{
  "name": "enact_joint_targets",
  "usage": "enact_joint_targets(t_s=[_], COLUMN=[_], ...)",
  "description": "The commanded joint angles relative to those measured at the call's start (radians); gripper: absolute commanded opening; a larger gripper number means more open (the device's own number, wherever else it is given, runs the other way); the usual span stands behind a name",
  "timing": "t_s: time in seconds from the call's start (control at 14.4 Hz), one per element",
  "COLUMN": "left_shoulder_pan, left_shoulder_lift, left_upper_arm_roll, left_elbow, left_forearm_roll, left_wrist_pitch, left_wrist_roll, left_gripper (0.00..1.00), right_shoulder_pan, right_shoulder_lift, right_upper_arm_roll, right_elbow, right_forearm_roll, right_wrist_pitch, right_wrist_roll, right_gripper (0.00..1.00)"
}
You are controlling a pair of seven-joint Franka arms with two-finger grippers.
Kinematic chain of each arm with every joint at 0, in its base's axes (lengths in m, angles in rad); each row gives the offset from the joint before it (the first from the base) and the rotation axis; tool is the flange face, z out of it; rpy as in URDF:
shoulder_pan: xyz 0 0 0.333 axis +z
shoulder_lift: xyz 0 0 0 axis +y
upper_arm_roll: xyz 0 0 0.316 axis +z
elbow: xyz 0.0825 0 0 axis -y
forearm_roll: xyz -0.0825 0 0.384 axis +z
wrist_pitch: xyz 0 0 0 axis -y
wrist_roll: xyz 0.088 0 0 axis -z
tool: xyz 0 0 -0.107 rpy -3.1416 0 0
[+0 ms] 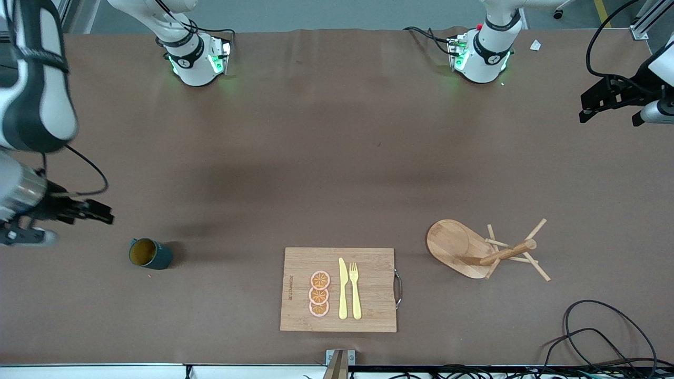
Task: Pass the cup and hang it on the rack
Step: 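Lower the right gripper and grasp the teal mug rim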
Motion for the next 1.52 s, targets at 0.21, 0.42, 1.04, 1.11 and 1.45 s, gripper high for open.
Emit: enact_joint_targets(t_s=[0.21, 0.42, 1.04, 1.11, 1.45], left_shoulder_pan=[0.006, 0.006, 0.006, 0.006, 0.005], left_shoulder_lift=[-0.014, -0.013, -0.016, -0.016, -0.014], left_upper_arm_roll=[-0.002, 0.001, 0.004, 0.004, 0.003], left_elbow=[-0.003, -0.001, 0.002, 0.002, 0.002], left_forearm_roll=[0.017, 0.017, 0.017, 0.016, 0.017], left_wrist_pitch=[-0.009, -0.009, -0.009, -0.009, -0.007], left_wrist_roll=[0.001, 0.001, 0.001, 0.001, 0.001], left_gripper=[1.00, 1.00, 1.00, 1.00, 1.00], right_shoulder_pan=[0.046, 0.046, 0.046, 0.055, 0.153], right_shoulder_lift=[0.266, 0.292, 0.316, 0.316, 0.305], right_upper_arm_roll=[-0.004, -0.004, -0.004, -0.004, 0.009], right_elbow=[0.039, 0.028, 0.030, 0.031, 0.129], right_forearm_roll=[0.009, 0.011, 0.003, 0.003, 0.015], right_wrist_pitch=[0.240, 0.244, 0.237, 0.235, 0.110], right_wrist_roll=[0.047, 0.047, 0.033, 0.038, 0.015], right_gripper=[1.00, 1.00, 0.00, 0.00, 0.00])
